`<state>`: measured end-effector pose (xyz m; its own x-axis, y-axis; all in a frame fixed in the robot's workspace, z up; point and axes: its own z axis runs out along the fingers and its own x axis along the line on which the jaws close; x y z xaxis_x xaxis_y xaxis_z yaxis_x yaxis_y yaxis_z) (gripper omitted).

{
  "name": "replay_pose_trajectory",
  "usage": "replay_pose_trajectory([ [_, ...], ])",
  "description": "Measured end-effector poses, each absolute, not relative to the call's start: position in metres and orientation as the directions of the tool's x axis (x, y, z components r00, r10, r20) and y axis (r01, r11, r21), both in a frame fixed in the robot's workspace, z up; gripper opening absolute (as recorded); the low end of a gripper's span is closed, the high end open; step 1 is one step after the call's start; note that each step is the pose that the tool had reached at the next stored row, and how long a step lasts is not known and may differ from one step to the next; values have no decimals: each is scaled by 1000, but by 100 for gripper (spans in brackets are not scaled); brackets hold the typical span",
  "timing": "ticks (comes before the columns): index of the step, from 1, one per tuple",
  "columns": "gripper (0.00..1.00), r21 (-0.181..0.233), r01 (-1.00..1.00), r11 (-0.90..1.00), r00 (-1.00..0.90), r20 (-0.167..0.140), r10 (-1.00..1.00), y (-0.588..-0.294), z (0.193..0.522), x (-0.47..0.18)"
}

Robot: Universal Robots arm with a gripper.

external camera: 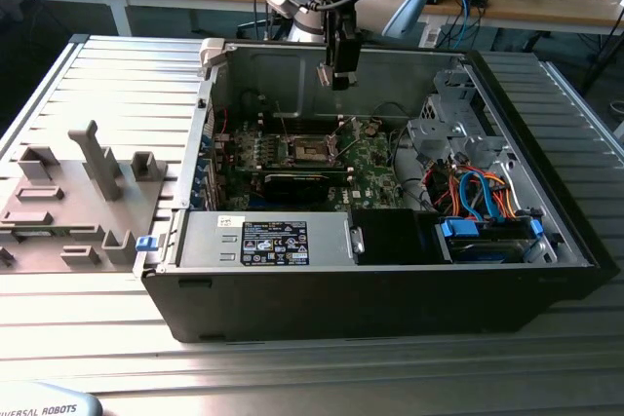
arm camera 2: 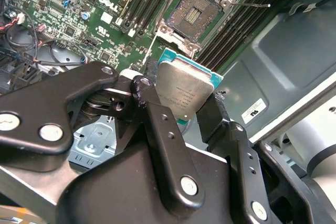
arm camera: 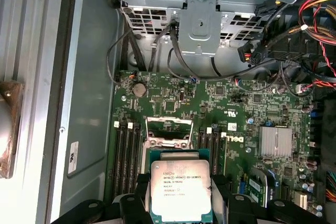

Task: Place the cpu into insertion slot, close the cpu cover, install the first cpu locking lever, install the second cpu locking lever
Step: 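Place the cpu into insertion slot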

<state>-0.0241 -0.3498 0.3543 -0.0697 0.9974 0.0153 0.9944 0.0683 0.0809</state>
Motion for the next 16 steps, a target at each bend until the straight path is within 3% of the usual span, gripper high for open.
replay_pose_trajectory([
  [16,54,81,996,41,-43,15,999,-350,354,-24],
])
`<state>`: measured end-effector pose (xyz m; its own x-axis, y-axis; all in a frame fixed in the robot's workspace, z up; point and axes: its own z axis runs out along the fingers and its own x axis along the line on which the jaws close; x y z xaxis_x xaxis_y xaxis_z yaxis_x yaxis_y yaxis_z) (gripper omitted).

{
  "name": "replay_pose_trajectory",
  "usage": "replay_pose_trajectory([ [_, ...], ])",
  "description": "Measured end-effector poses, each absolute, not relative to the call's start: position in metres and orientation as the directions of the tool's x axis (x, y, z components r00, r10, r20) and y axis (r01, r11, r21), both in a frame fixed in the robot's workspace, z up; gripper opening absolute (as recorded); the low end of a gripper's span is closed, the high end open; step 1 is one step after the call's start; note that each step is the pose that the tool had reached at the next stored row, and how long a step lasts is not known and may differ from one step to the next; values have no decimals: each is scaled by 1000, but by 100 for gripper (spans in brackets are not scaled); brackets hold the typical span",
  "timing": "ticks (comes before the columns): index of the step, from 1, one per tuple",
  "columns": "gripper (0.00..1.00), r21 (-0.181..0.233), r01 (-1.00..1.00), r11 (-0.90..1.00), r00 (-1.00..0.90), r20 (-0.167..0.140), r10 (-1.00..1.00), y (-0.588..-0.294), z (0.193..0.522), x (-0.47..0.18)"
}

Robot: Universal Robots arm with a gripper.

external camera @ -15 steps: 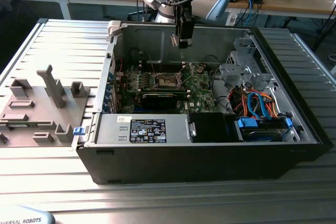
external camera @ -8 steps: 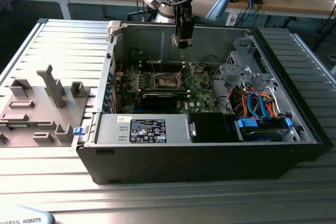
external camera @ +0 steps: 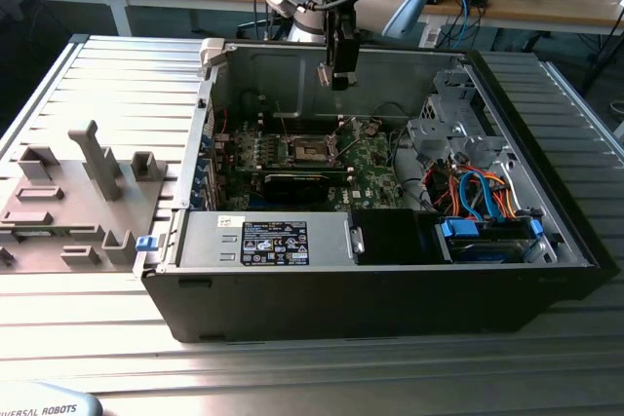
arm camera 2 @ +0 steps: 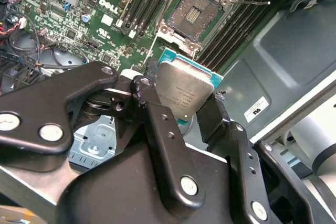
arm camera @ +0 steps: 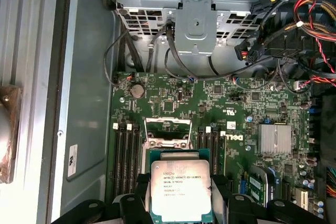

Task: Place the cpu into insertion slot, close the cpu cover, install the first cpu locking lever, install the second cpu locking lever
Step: 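Place the cpu into insertion slot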

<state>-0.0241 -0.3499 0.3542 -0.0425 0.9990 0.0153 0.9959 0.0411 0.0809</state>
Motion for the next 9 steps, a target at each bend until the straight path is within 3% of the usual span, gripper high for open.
replay_pose_trajectory([
  [9,54,81,996,33,-34,15,999,-350,354,-24],
])
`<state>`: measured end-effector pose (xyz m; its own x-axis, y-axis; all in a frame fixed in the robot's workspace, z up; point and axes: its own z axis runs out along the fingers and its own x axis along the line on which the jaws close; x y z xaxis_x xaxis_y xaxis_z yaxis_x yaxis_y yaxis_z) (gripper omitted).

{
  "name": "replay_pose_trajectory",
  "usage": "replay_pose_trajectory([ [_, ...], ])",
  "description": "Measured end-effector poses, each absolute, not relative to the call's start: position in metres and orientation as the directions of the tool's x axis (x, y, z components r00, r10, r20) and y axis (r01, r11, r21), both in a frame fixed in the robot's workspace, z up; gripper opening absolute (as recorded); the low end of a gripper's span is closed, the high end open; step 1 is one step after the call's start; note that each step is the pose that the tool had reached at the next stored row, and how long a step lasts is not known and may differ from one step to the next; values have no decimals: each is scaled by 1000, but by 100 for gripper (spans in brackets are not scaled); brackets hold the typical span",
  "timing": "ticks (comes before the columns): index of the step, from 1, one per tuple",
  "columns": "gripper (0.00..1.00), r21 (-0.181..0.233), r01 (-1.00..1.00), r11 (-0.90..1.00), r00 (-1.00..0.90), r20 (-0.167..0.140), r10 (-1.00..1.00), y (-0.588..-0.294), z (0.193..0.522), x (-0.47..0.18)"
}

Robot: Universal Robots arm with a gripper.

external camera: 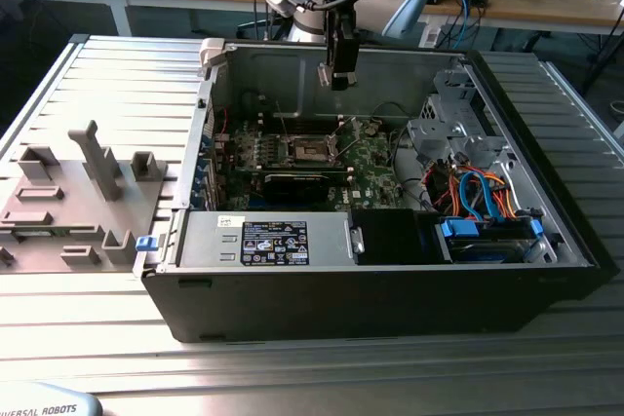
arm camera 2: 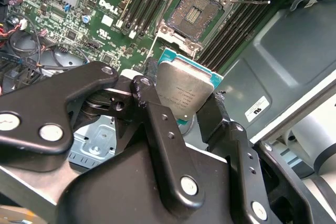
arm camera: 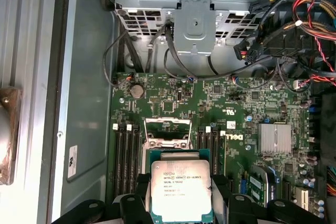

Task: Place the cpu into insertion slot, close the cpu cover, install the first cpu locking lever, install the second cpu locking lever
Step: 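Place the cpu into insertion slot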

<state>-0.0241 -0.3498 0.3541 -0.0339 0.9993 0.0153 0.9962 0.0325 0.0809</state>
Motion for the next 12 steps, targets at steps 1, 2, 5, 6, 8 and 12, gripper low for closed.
replay_pose_trajectory([
  [1,54,81,996,31,-33,15,999,-350,354,-24],
  [2,54,81,996,30,-32,15,999,-350,354,-24],
  [5,54,81,996,27,-28,15,999,-350,354,-24],
  [6,54,81,996,25,-27,15,1000,-350,354,-24],
  [8,54,81,996,23,-24,15,1000,-350,354,-24],
  [12,54,81,997,19,-20,15,1000,-350,354,-24],
])
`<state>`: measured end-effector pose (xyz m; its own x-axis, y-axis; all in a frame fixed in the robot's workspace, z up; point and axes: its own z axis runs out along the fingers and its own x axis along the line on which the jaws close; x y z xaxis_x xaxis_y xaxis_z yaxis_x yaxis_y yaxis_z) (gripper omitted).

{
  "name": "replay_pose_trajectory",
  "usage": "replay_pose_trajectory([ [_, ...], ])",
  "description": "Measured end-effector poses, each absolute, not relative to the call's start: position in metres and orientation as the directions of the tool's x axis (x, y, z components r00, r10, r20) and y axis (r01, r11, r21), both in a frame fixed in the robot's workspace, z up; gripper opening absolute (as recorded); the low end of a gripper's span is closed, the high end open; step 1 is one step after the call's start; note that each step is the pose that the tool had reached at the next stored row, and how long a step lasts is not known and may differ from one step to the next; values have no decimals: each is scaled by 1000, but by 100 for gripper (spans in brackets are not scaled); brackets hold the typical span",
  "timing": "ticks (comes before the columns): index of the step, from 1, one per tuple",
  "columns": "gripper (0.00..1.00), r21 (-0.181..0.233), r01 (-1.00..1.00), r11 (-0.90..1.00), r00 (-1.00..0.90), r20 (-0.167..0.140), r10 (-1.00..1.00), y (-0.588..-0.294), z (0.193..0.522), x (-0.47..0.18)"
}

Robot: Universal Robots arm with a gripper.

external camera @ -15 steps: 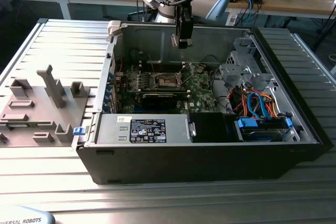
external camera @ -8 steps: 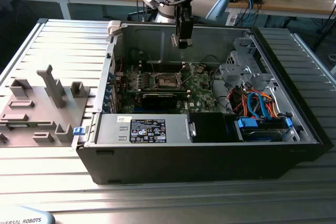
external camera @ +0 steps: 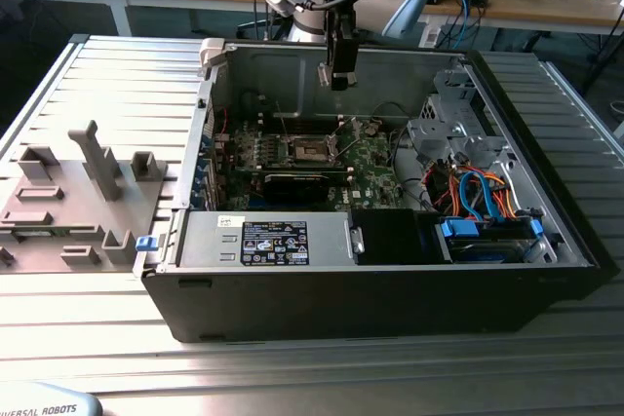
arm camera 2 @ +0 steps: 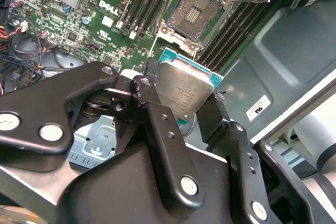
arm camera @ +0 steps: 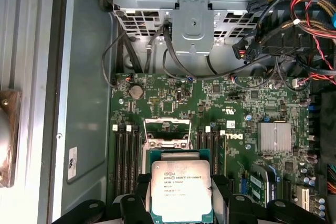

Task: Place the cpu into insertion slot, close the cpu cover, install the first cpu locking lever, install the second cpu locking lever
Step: 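Place the cpu into insertion slot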

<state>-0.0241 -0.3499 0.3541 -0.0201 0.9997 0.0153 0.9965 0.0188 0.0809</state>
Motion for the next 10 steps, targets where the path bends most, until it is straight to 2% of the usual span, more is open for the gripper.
replay_pose_trajectory([
  [10,54,81,997,5,-7,15,1000,-350,354,-24],
])
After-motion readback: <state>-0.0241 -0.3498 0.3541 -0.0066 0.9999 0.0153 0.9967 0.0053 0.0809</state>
